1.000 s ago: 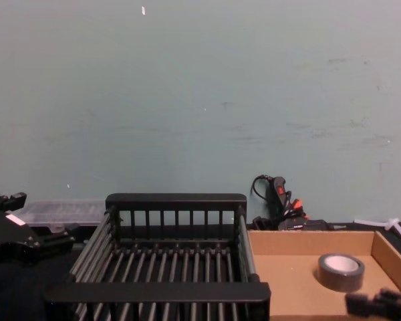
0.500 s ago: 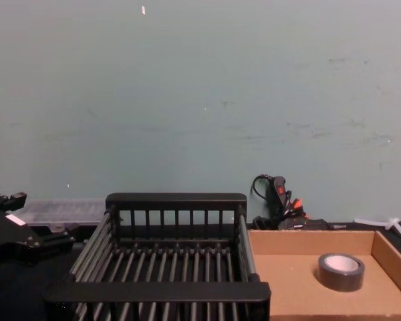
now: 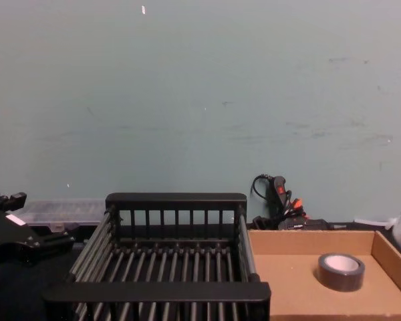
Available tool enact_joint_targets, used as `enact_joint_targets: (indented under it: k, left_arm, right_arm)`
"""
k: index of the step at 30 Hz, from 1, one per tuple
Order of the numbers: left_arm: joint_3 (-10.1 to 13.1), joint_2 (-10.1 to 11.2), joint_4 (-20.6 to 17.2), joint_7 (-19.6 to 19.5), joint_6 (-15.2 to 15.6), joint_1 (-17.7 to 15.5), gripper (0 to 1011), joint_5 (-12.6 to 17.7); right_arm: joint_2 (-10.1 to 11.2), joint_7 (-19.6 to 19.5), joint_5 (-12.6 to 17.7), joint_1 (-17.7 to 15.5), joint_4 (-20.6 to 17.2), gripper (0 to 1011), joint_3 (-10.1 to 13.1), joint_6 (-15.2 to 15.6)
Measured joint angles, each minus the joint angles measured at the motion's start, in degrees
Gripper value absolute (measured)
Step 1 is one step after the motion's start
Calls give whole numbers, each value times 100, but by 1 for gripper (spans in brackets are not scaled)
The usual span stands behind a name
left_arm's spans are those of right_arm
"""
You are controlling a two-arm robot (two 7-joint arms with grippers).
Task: Pick up the white tape and place it into the black box , Pick up the silver tape and place it into the brown box.
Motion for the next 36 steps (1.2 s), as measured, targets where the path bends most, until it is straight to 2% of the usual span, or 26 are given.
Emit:
enact_joint_targets:
  k: [17, 36]
  left_arm:
    - [0, 0, 0, 0, 0, 0, 1001, 0]
    - [0, 0, 0, 0, 0, 0, 1001, 0]
  right_arm:
    - [-194, -87, -109, 227, 268, 1002, -161, 235]
    - [-246, -97, -104, 280, 321, 1002, -209, 318]
